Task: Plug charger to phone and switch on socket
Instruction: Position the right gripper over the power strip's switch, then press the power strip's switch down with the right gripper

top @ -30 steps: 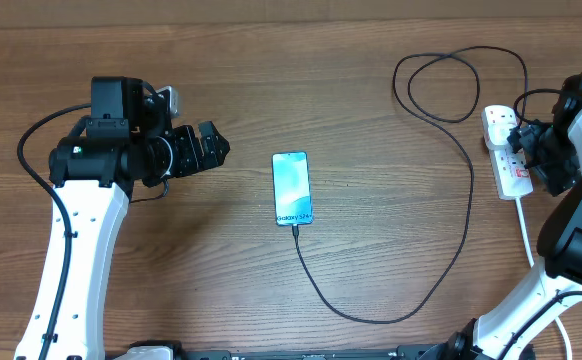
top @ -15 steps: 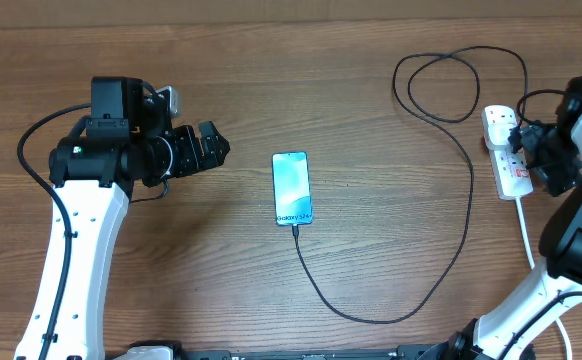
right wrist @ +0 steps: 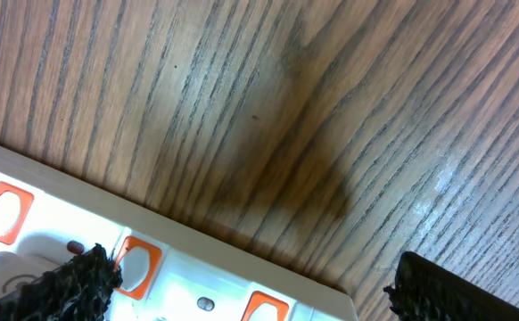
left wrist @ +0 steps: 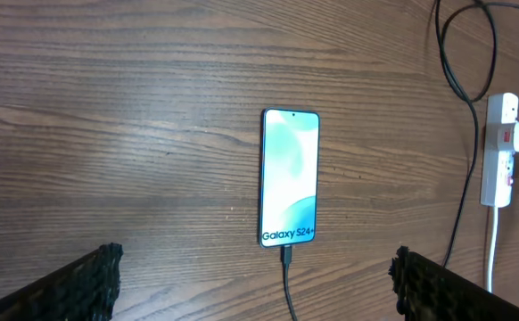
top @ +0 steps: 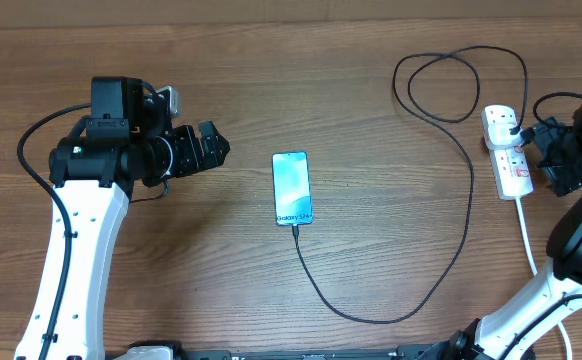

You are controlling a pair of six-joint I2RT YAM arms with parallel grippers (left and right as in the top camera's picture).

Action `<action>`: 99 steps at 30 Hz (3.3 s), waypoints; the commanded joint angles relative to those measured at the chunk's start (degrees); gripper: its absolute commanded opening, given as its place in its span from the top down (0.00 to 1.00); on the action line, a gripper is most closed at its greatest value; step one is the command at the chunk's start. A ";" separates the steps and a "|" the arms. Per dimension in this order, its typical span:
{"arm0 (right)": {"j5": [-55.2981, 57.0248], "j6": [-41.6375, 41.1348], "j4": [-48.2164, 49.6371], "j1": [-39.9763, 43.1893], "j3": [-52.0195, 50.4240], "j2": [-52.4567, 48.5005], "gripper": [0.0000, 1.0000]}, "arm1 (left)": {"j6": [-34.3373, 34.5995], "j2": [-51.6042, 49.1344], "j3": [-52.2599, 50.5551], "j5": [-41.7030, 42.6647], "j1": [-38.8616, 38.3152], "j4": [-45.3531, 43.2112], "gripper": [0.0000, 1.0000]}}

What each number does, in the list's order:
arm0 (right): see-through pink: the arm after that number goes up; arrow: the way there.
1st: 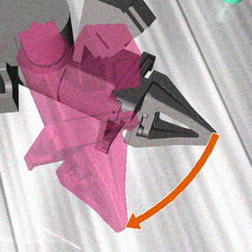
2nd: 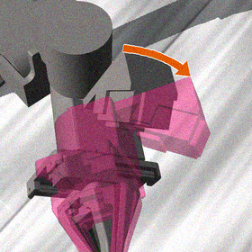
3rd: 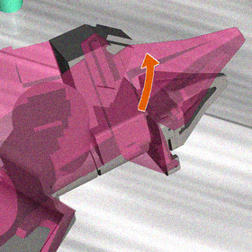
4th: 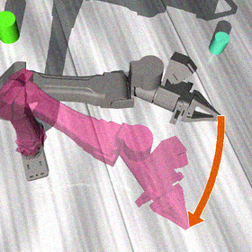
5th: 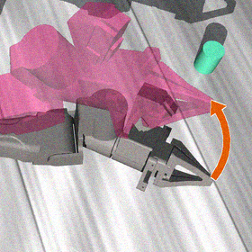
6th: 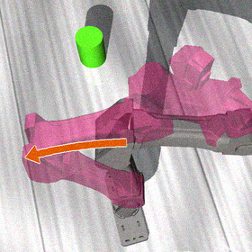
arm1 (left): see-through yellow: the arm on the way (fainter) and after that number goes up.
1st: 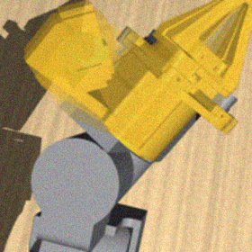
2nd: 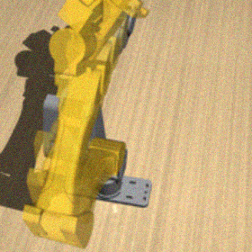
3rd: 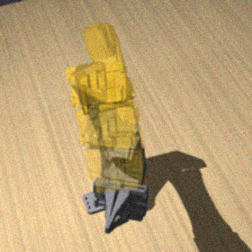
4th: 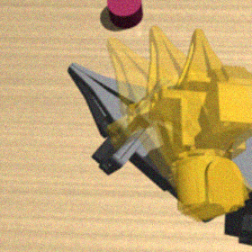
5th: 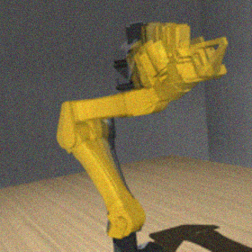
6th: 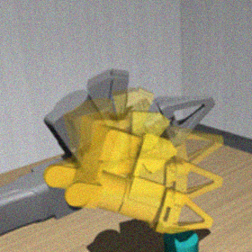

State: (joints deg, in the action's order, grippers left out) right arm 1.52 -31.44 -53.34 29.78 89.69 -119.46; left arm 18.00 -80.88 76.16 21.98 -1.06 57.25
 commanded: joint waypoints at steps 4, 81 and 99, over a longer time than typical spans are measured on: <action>-0.13 0.44 0.39 -1.31 -1.68 -0.37 0.00 | -0.24 1.07 0.81 -0.44 -0.20 -0.13 0.00; 2.67 7.93 0.42 -6.03 4.46 3.08 0.00 | -0.24 1.07 0.81 -0.44 -0.20 -0.13 0.00; 2.67 7.91 0.42 -6.03 4.46 3.08 0.00 | -0.22 0.85 0.81 -1.64 -0.37 -0.26 0.00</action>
State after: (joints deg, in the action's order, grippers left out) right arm 5.96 -19.70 -60.12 24.64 92.44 -118.10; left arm 18.00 -80.88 76.16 21.12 -1.15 57.23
